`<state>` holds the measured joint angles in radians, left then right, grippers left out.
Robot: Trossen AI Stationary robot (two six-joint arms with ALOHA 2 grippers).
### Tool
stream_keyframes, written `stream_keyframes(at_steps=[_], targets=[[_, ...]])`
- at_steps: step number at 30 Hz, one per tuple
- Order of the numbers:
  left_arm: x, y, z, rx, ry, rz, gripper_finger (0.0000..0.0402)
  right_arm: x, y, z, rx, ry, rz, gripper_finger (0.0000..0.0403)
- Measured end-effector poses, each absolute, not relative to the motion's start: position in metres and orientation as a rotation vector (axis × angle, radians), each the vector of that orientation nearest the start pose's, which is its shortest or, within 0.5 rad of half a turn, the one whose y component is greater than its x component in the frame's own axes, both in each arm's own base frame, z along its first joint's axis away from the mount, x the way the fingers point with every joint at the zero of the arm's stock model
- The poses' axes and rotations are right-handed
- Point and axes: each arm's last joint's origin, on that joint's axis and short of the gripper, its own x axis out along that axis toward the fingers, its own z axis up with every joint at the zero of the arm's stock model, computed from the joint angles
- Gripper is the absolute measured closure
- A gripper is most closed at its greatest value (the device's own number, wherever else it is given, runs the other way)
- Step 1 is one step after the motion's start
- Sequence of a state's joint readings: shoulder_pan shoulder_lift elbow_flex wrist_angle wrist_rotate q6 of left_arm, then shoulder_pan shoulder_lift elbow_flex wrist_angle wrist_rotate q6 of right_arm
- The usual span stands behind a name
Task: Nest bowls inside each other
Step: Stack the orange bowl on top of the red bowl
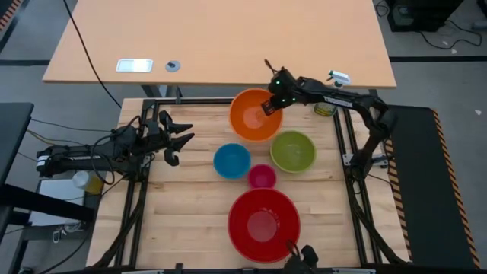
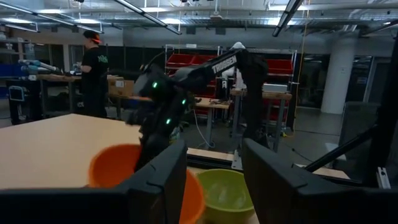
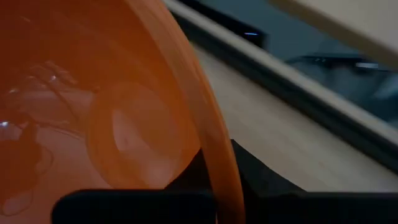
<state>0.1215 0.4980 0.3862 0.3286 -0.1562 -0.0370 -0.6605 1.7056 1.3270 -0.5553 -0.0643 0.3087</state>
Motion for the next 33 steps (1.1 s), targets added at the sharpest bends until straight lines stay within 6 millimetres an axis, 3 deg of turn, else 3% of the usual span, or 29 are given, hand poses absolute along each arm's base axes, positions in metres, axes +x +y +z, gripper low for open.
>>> stream_keyframes(at_steps=[4,7,12,17,25,33], targets=[[0.132,0.021,0.281,-0.040,-0.210,0.273,0.0246,0.282,-0.203,0.276,0.659,0.762,-0.480,0.0380],[0.139,0.021,0.276,-0.040,-0.162,0.274,0.0246,0.280,-0.177,0.291,0.667,0.786,-0.375,0.0376],[0.156,0.024,0.263,-0.034,-0.068,0.277,0.0246,0.281,-0.112,0.314,0.589,0.861,-0.243,0.0376],[0.165,0.025,0.271,-0.060,-0.048,0.276,0.0246,0.284,-0.043,0.326,0.513,0.895,-0.154,0.0375],[0.169,0.025,0.271,-0.085,-0.012,0.276,0.0246,0.308,0.044,0.305,0.502,0.985,-0.031,0.0374],[0.167,0.025,0.272,-0.116,-0.031,0.275,0.0246,0.322,0.097,0.263,0.482,1.124,-0.088,0.0375]])
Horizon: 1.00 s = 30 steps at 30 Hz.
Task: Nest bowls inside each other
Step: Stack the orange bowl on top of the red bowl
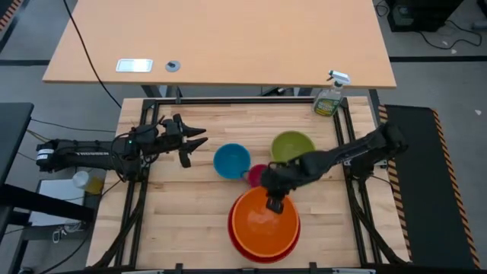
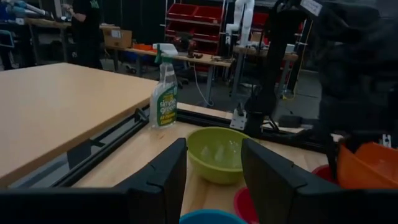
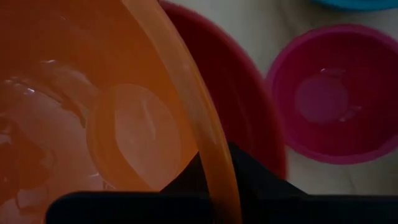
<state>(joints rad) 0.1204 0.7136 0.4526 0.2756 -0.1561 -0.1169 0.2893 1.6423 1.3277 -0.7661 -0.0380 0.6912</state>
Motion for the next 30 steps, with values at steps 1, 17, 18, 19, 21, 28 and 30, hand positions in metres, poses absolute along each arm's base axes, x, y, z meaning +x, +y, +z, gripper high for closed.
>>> stream_keyframes(at_steps=[1,17,18,19,21,28,30], targets=[[0.167,0.025,0.273,-0.116,-0.034,0.275,0.0246,0.322,0.101,0.260,0.477,1.129,-0.098,0.0375],[0.167,0.025,0.275,-0.110,-0.058,0.274,0.0246,0.326,0.121,0.239,0.397,1.167,-0.124,0.0338],[0.167,0.025,0.275,-0.109,-0.058,0.274,0.0246,0.326,0.121,0.239,0.396,1.169,-0.124,0.0331],[0.167,0.025,0.275,-0.109,-0.058,0.274,0.0246,0.326,0.121,0.239,0.392,1.169,-0.123,0.0324],[0.167,0.025,0.275,-0.109,-0.058,0.274,0.0246,0.326,0.120,0.239,0.380,1.167,-0.117,0.0309],[0.167,0.025,0.275,-0.109,-0.057,0.274,0.0246,0.323,0.100,0.258,0.432,1.137,-0.154,0.0269],[0.167,0.025,0.275,-0.110,-0.057,0.274,0.0246,0.320,0.093,0.269,0.419,1.112,-0.199,0.0267]])
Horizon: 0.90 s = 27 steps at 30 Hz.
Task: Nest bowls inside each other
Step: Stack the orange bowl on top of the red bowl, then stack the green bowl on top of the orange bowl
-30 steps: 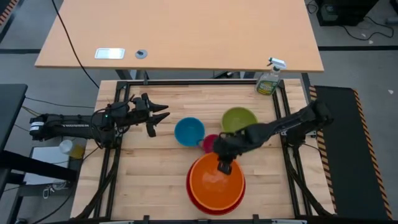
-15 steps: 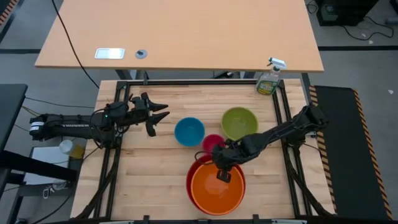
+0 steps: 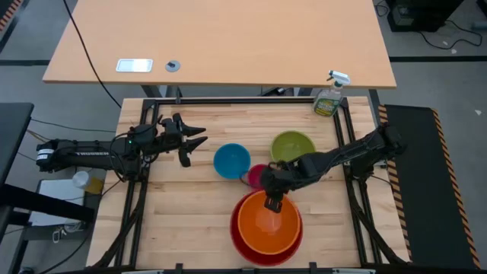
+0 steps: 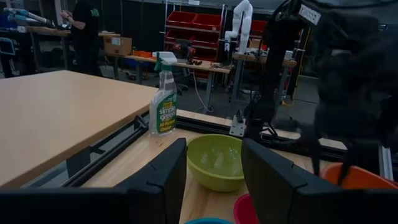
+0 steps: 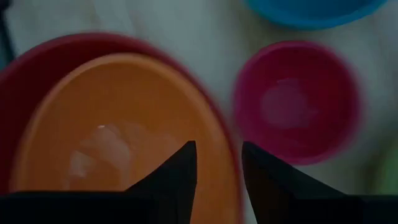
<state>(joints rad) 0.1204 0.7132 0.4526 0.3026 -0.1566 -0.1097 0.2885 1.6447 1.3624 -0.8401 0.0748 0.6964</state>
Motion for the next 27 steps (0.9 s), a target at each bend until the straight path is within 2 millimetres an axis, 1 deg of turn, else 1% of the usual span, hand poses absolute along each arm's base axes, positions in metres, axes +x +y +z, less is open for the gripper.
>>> stream_keyframes(at_steps=[5,7,10,13,17,21,25,27], targets=[[0.167,0.025,0.275,-0.111,-0.056,0.274,0.0246,0.308,0.079,0.288,0.328,1.094,-0.280,0.0268],[0.167,0.025,0.275,-0.112,-0.054,0.274,0.0246,0.299,0.071,0.290,0.257,1.124,-0.355,0.0268],[0.167,0.025,0.274,-0.117,-0.047,0.274,0.0246,0.288,0.056,0.288,0.179,1.203,-0.479,0.0266],[0.167,0.025,0.274,-0.117,-0.041,0.274,0.0246,0.279,0.045,0.274,0.123,1.304,-0.503,0.0261],[0.167,0.025,0.272,-0.117,-0.030,0.275,0.0246,0.266,0.041,0.247,0.085,1.474,-0.444,0.0240],[0.167,0.025,0.272,-0.116,-0.028,0.275,0.0246,0.256,0.040,0.231,0.061,1.559,-0.431,0.0200],[0.167,0.025,0.272,-0.117,-0.028,0.275,0.0246,0.250,0.040,0.220,-0.021,1.577,-0.457,0.0152],[0.167,0.025,0.272,-0.120,-0.027,0.275,0.0246,0.249,0.041,0.214,-0.040,1.579,-0.437,0.0129]])
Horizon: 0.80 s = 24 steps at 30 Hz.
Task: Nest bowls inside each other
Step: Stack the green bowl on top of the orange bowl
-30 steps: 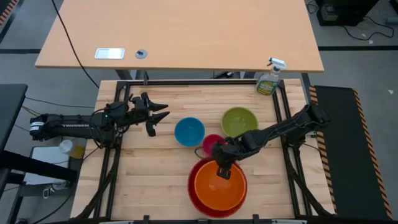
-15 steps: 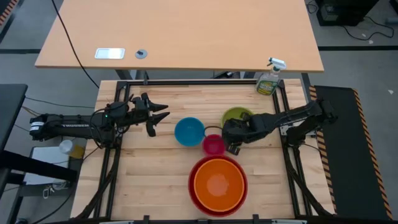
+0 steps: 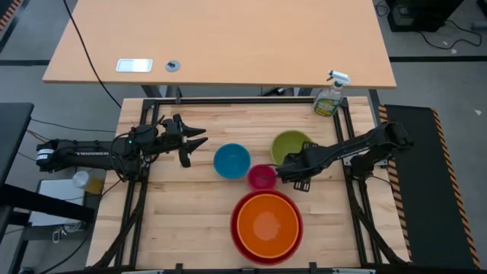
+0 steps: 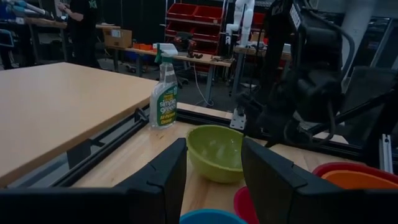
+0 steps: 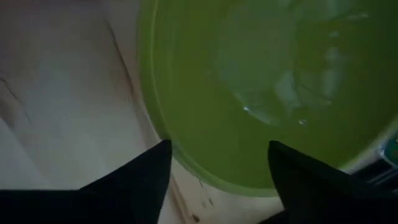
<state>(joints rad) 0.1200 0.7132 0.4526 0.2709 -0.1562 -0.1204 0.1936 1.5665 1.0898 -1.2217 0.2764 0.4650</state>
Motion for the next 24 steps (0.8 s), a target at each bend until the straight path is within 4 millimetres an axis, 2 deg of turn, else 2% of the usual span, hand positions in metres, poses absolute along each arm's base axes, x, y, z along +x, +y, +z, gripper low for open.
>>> stream_keyframes(at_steps=[4,9,16,24], targets=[[0.167,0.025,0.272,-0.120,-0.022,0.276,0.0246,0.245,0.042,0.199,-0.093,1.592,-0.381,0.0102],[0.167,0.025,0.272,-0.120,-0.021,0.276,0.0246,0.241,0.042,0.191,-0.109,1.611,-0.355,0.0111],[0.167,0.025,0.272,-0.118,-0.021,0.276,0.0246,0.245,0.042,0.203,-0.095,1.598,-0.375,0.0144],[0.167,0.025,0.271,-0.116,-0.020,0.276,0.0246,0.252,0.043,0.225,-0.109,1.569,-0.413,0.0149]])
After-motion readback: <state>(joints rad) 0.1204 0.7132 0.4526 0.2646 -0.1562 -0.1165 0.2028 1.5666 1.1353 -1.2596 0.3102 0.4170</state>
